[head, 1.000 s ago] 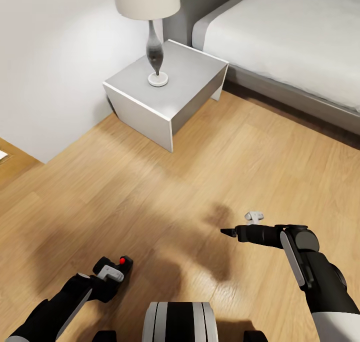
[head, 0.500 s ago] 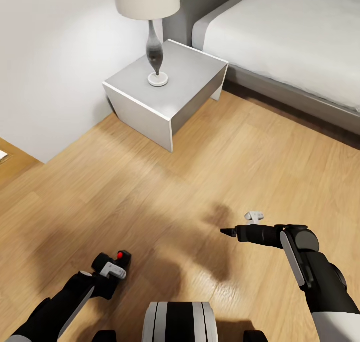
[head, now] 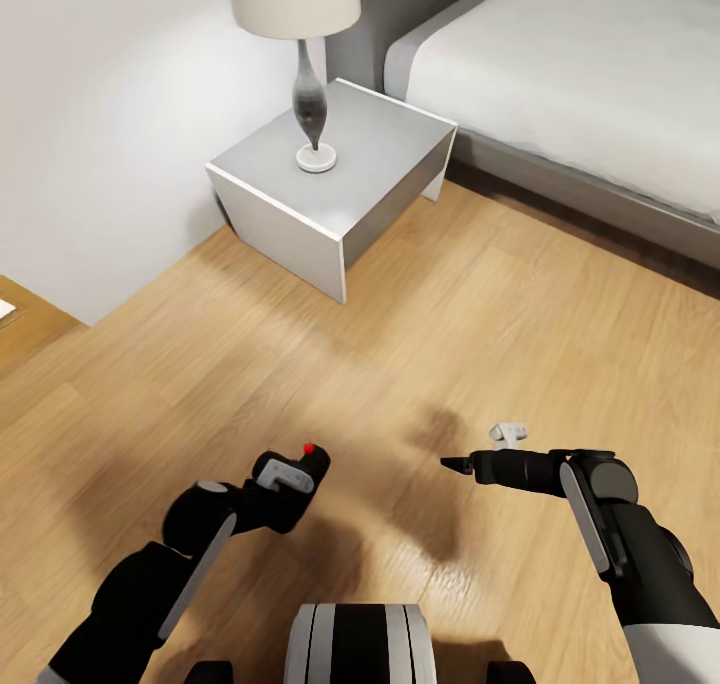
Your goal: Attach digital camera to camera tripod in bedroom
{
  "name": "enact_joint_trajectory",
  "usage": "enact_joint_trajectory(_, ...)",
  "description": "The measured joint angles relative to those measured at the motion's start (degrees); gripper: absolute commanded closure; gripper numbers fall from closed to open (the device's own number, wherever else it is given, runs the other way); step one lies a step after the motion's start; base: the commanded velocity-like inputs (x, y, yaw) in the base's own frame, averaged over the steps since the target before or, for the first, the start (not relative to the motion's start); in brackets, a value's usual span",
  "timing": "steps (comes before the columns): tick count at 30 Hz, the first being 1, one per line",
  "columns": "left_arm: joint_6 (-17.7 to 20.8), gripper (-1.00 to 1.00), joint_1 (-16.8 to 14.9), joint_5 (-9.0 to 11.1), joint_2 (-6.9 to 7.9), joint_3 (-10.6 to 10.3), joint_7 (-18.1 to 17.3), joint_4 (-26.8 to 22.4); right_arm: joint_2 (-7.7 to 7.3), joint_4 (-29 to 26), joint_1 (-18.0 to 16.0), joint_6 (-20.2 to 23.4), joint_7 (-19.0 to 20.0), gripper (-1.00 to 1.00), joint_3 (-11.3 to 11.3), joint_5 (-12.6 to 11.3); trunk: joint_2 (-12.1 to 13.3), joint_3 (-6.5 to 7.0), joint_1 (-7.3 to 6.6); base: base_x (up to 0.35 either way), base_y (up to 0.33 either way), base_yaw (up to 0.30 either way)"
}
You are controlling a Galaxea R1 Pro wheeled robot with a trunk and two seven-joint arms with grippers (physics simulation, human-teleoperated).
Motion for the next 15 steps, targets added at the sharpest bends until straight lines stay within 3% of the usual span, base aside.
enact_joint_trajectory(8, 0.0, 1.0, 0.0, -0.1, -1.9, 0.0, 0.0, 0.0, 0.05, 0.0, 0.0, 0.0, 0.0, -1.0, 0.0, 0.0, 0.0, 0.0, 0.0, -0.002, 0.0, 0.0)
enact_joint_trajectory(15, 0.0, 1.0, 0.1, 0.2, -5.29, 0.1, 0.1, 0.3, 0.15, 0.0, 0.0, 0.0, -0.1, -1.0, 0.0, 0.1, 0.0, 0.0, 0.0, 0.0, 0.0, 0.0)
